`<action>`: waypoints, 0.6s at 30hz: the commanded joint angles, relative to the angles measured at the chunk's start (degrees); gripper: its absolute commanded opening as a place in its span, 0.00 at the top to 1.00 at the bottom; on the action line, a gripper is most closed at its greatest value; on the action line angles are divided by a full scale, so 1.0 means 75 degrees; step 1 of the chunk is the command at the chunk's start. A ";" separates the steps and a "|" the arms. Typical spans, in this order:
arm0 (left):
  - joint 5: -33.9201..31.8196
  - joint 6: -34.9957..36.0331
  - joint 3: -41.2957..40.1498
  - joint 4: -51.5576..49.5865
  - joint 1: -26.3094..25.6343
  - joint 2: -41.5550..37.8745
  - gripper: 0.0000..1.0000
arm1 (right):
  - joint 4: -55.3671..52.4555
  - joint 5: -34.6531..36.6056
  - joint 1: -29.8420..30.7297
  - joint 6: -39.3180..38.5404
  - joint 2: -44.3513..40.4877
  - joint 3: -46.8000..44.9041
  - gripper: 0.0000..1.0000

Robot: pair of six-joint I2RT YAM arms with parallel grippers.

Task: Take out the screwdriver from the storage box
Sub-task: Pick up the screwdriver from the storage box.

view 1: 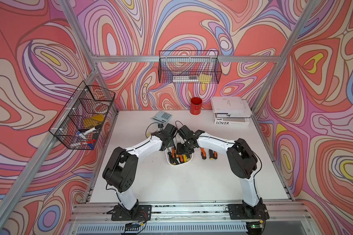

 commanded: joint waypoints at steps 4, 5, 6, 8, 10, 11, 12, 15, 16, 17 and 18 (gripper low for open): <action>-0.0208 0.0071 0.0143 -0.0104 0.0001 -0.0268 1.00 | -0.0809 0.0868 0.0064 0.0036 0.0612 0.0479 0.61; -0.0214 0.0080 0.0161 -0.0124 -0.0001 -0.0268 1.00 | -0.0919 0.1035 0.0075 0.0027 0.0653 0.0526 0.61; -0.0213 0.0083 0.0170 -0.0118 0.0004 -0.0268 1.00 | -0.1002 0.1184 0.0072 0.0039 0.0670 0.0530 0.60; -0.0214 0.0083 0.0182 -0.0121 0.0003 -0.0268 1.00 | -0.1134 0.1396 0.0076 0.0063 0.0709 0.0534 0.56; -0.0214 0.0083 0.0188 -0.0125 0.0006 -0.0268 1.00 | -0.1228 0.1529 0.0077 0.0108 0.0734 0.0540 0.55; -0.0213 0.0083 0.0192 -0.0125 -0.0001 -0.0268 1.00 | -0.1237 0.1610 0.0075 0.0141 0.0708 0.0526 0.55; -0.0214 0.0083 0.0182 -0.0138 0.0003 -0.0268 1.00 | -0.1177 0.1633 0.0068 0.0171 0.0668 0.0459 0.55; -0.0214 0.0071 0.0164 -0.0141 0.0002 -0.0257 1.00 | -0.1166 0.1651 0.0078 0.0214 0.0674 0.0481 0.56; -0.0213 0.0071 0.0159 -0.0150 0.0005 -0.0256 1.00 | -0.1209 0.1739 0.0078 0.0234 0.0687 0.0502 0.57; -0.0224 0.0071 0.0152 -0.0156 0.0007 -0.0256 1.00 | -0.1223 0.1819 0.0076 0.0257 0.0676 0.0506 0.58; -0.0234 0.0071 0.0142 -0.0164 0.0004 -0.0256 1.00 | -0.1241 0.1941 0.0075 0.0311 0.0649 0.0489 0.60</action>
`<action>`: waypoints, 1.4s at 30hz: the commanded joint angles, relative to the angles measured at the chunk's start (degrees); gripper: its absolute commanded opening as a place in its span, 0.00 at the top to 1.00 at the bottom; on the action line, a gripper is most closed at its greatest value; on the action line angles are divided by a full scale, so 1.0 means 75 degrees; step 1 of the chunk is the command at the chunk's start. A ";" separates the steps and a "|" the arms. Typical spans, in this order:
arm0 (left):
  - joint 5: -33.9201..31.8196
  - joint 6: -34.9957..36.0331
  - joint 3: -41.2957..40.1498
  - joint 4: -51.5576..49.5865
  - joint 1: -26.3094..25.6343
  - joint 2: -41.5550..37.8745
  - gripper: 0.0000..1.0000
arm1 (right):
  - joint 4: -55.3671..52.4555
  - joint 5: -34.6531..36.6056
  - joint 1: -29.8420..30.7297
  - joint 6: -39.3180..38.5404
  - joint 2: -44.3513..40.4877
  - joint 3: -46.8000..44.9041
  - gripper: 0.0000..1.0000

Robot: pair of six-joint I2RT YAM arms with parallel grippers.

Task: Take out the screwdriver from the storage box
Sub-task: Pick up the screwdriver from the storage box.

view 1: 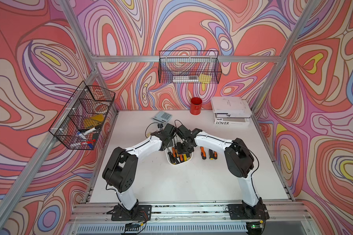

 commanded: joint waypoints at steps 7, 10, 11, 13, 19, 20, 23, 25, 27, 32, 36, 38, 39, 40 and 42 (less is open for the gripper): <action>-0.0217 0.0048 0.0090 -0.0148 -0.0032 -0.0230 1.00 | -0.0171 0.1359 -0.0015 0.0437 0.0160 -0.0270 0.72; -0.0205 0.0047 0.0087 -0.0135 -0.0025 -0.0249 1.00 | -0.0195 0.1135 -0.0014 0.0419 0.0335 -0.0168 0.68; -0.0199 0.0048 0.0097 -0.0137 -0.0032 -0.0242 1.00 | -0.0187 0.1075 0.0000 0.0431 0.0402 -0.0132 0.66; -0.0205 0.0048 0.0100 -0.0144 -0.0027 -0.0262 1.00 | -0.0088 0.1013 0.0027 0.0485 0.0491 -0.0173 0.57; -0.0223 0.0060 0.0090 -0.0149 -0.0030 -0.0265 1.00 | -0.0267 0.0923 0.0057 0.0472 0.0922 -0.0019 0.59; -0.0228 0.0060 0.0097 -0.0150 -0.0033 -0.0265 1.00 | -0.0257 0.0948 0.0062 0.0470 0.0921 -0.0045 0.64; -0.0269 0.0071 0.0074 -0.0163 -0.0031 -0.0265 1.00 | -0.0121 0.1020 0.0056 0.0516 0.0715 -0.0238 0.77; -0.0275 0.0071 0.0065 -0.0170 -0.0024 -0.0257 1.00 | 0.0012 0.1083 0.0057 0.0540 0.0502 -0.0367 0.85; -0.0264 0.0060 0.0071 -0.0171 -0.0033 -0.0253 1.00 | 0.0187 0.1115 0.0052 0.0567 0.0266 -0.0477 0.93; -0.0299 0.0060 0.0080 -0.0166 -0.0024 -0.0242 1.00 | 0.0461 0.1290 0.0041 0.0564 -0.0314 -0.0596 1.00; -0.0357 0.0060 0.0078 -0.0216 -0.0027 -0.0219 1.00 | 0.0777 0.1403 0.0048 0.0500 -0.0898 -0.0735 1.00; -0.0357 0.0048 0.0076 -0.0203 -0.0024 -0.0207 1.00 | 0.0887 0.1467 0.0052 0.0471 -0.1169 -0.0774 1.00; -0.0357 0.0048 0.0085 -0.0208 -0.0030 -0.0195 1.00 | 0.0917 0.1479 0.0043 0.0426 -0.1298 -0.0763 1.00; -0.0357 0.0059 0.0091 -0.0202 -0.0027 -0.0175 1.00 | 0.0937 0.1485 0.0038 0.0402 -0.1404 -0.0745 1.00; -0.0357 0.0060 0.0130 -0.0240 -0.0033 -0.0115 1.00 | 0.0899 0.1425 0.0014 0.0368 -0.1588 -0.0645 1.00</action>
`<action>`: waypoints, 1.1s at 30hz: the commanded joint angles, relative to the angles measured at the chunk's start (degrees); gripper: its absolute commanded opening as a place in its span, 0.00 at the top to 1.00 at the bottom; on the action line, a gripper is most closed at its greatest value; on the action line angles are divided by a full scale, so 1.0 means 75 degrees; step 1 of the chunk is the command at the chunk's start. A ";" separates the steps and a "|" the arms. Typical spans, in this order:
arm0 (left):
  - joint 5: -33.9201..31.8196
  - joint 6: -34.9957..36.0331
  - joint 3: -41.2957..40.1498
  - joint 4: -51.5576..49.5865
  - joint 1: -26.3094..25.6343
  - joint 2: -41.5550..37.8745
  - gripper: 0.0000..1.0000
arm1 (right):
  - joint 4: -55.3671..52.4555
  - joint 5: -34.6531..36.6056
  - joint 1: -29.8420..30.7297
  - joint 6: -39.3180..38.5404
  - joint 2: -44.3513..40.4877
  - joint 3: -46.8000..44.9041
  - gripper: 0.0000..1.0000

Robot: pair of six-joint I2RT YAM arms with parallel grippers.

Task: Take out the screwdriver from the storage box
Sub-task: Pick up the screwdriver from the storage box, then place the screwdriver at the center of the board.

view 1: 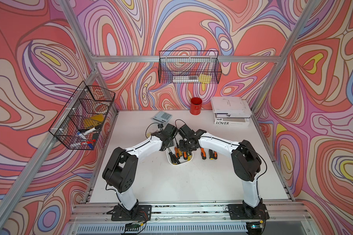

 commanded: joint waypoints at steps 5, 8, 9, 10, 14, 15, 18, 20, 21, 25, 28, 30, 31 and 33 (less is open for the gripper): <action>-0.0349 0.0162 0.0135 -0.0292 0.0003 -0.0073 1.00 | 0.0047 0.0333 -0.0142 -0.0156 -0.0925 0.0224 1.00; -0.0360 0.0162 0.0123 -0.0290 0.0000 -0.0086 1.00 | -0.0027 0.0372 -0.0254 -0.0238 -0.1207 0.0209 1.00; -0.0360 0.0167 0.0112 -0.0293 0.0006 -0.0092 1.00 | -0.0076 0.0388 -0.0304 -0.0277 -0.1283 0.0209 1.00; -0.0369 0.0170 0.0112 -0.0290 -0.0004 -0.0093 1.00 | -0.0115 0.0432 -0.0356 -0.0302 -0.1362 0.0203 1.00; -0.0452 0.0217 0.0100 -0.0350 0.0006 -0.0139 1.00 | -0.0345 0.0506 -0.0721 -0.0327 -0.1603 0.0052 1.00; -0.0503 0.0242 0.0089 -0.0372 -0.0001 -0.0151 1.00 | -0.0408 0.0490 -0.0819 -0.0344 -0.1597 -0.0006 1.00; -0.0747 0.0345 0.0084 -0.0539 -0.0004 -0.0177 1.00 | -0.0709 0.0387 -0.1150 -0.0465 -0.1441 -0.0151 1.00; -0.0857 0.0445 0.0036 -0.0648 -0.0004 -0.0241 1.00 | -0.0854 0.0384 -0.1245 -0.0550 -0.1283 -0.0211 1.00; -0.0875 0.0491 0.0013 -0.0667 0.0002 -0.0281 1.00 | -0.0915 0.0397 -0.1257 -0.0559 -0.1212 -0.0221 1.00; -0.0934 0.0650 -0.0099 -0.0680 -0.0004 -0.0506 1.00 | -0.0888 0.0305 -0.1258 -0.0486 -0.0883 -0.0305 1.00; -0.0969 0.0706 -0.0157 -0.0647 0.0002 -0.0590 1.00 | -0.0725 0.0115 -0.1259 -0.0482 -0.0606 -0.0388 1.00; -0.0970 0.0709 -0.0164 -0.0645 -0.0001 -0.0568 1.00 | -0.0695 -0.0009 -0.1257 -0.0500 -0.0363 -0.0383 1.00; -0.0948 0.0709 -0.0158 -0.0645 -0.0001 -0.0550 1.00 | -0.0677 -0.0037 -0.1257 -0.0495 -0.0243 -0.0386 1.00; -0.0917 0.0689 -0.0167 -0.0645 0.0002 -0.0532 1.00 | -0.0623 -0.0115 -0.1257 -0.0507 -0.0042 -0.0432 1.00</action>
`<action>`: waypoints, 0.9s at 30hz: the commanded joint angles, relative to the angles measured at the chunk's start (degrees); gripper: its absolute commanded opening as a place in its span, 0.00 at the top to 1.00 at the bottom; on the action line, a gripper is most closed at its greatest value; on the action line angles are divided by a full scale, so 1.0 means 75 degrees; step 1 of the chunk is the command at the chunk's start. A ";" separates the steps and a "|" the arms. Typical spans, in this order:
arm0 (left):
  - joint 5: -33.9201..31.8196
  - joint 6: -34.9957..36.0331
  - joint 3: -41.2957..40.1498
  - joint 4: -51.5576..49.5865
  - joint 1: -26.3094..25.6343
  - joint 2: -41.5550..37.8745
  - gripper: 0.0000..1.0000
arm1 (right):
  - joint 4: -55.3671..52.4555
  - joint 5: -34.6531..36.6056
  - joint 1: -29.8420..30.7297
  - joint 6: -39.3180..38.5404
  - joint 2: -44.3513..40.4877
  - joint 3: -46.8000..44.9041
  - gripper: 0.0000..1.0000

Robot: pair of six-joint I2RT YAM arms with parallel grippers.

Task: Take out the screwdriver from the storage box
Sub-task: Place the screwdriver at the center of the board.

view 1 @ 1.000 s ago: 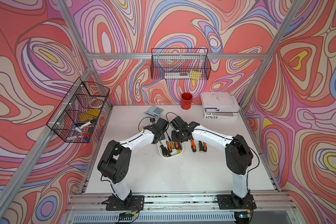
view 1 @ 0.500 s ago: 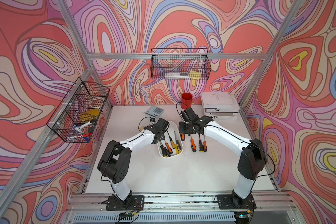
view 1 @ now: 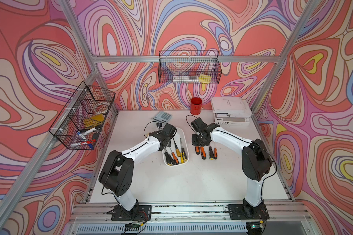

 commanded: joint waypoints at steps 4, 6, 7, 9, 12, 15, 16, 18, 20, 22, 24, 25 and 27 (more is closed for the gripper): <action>-0.0264 0.0138 -0.0140 -0.0153 -0.0009 -0.0118 1.00 | 0.0198 -0.0411 0.0022 -0.0157 0.0496 -0.0099 1.00; -0.0264 0.0150 -0.0123 -0.0154 -0.0006 -0.0108 1.00 | 0.0151 -0.0468 0.0021 -0.0194 0.0626 -0.0039 1.00; -0.0253 0.0150 -0.0103 -0.0145 -0.0008 -0.0106 1.00 | 0.0116 -0.0472 0.0022 -0.0210 0.0702 -0.0003 1.00; -0.0252 0.0150 -0.0084 -0.0152 -0.0011 -0.0095 1.00 | 0.0046 -0.0520 0.0022 -0.0249 0.0848 0.0086 0.97; -0.0236 0.0150 -0.0056 -0.0145 -0.0011 -0.0100 1.00 | 0.0030 -0.0523 0.0022 -0.0248 0.0959 0.0128 0.83; -0.0207 0.0147 -0.0044 -0.0149 -0.0008 -0.0106 1.00 | 0.0066 -0.0518 0.0026 -0.0231 0.0963 0.0116 0.68; -0.0206 0.0136 -0.0043 -0.0151 -0.0010 -0.0120 1.00 | 0.0086 -0.0513 0.0022 -0.0233 0.0940 0.0105 0.64; -0.0154 0.0128 -0.0032 -0.0137 -0.0003 -0.0128 1.00 | 0.0134 -0.0492 0.0022 -0.0234 0.0854 0.0059 0.55; -0.0092 0.0098 -0.0032 -0.0126 -0.0003 -0.0141 1.00 | 0.0148 -0.0425 0.0022 -0.0223 0.0748 0.0052 0.49; -0.0033 0.0036 -0.0023 -0.0099 -0.0009 -0.0176 1.00 | 0.0148 -0.0387 0.0016 -0.0221 0.0599 0.0058 0.47; 0.0004 -0.0002 -0.0044 -0.0068 -0.0009 -0.0206 1.00 | 0.0177 -0.0306 0.0022 -0.0237 0.0394 0.0036 0.45; 0.0028 -0.0014 -0.0041 -0.0055 -0.0011 -0.0212 1.00 | 0.0222 -0.0276 0.0022 -0.0237 0.0233 0.0003 0.45; 0.0040 -0.0029 -0.0032 -0.0039 -0.0004 -0.0223 1.00 | 0.0399 -0.0243 0.0028 -0.0281 -0.0122 -0.0109 0.43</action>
